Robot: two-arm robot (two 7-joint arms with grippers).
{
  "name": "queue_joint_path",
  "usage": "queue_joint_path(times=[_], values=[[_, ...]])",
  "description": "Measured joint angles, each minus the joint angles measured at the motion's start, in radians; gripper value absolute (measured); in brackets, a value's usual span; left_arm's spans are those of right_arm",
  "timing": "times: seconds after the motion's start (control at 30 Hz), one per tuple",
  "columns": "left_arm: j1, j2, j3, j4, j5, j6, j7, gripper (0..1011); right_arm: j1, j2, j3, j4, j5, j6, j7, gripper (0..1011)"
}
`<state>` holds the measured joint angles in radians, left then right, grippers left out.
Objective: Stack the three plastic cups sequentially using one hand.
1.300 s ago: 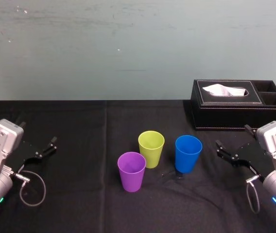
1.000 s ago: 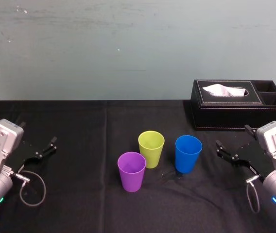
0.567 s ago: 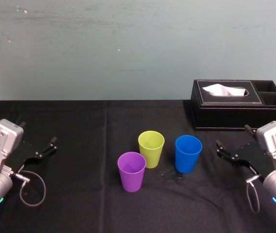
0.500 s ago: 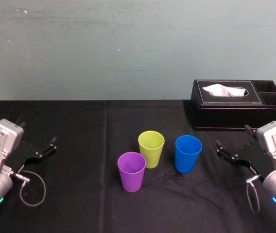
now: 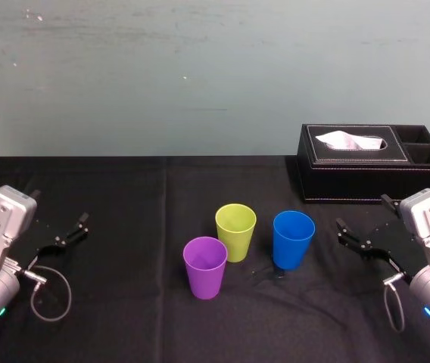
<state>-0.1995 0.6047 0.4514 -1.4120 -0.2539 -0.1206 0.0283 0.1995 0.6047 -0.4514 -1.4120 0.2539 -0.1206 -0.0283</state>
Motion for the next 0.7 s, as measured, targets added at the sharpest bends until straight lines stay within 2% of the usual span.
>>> queue_joint_path(times=[0.6, 0.7], values=[[0.0, 0.0, 0.0, 0.0, 0.0, 0.0, 0.0, 1000, 0.0, 0.0, 0.0, 0.0, 0.0, 0.0, 0.0, 1003], [0.0, 0.0, 0.0, 0.0, 0.0, 0.0, 0.0, 1000, -0.009, -0.001, 0.011, -0.007, 0.003, -0.001, 0.005, 1003]])
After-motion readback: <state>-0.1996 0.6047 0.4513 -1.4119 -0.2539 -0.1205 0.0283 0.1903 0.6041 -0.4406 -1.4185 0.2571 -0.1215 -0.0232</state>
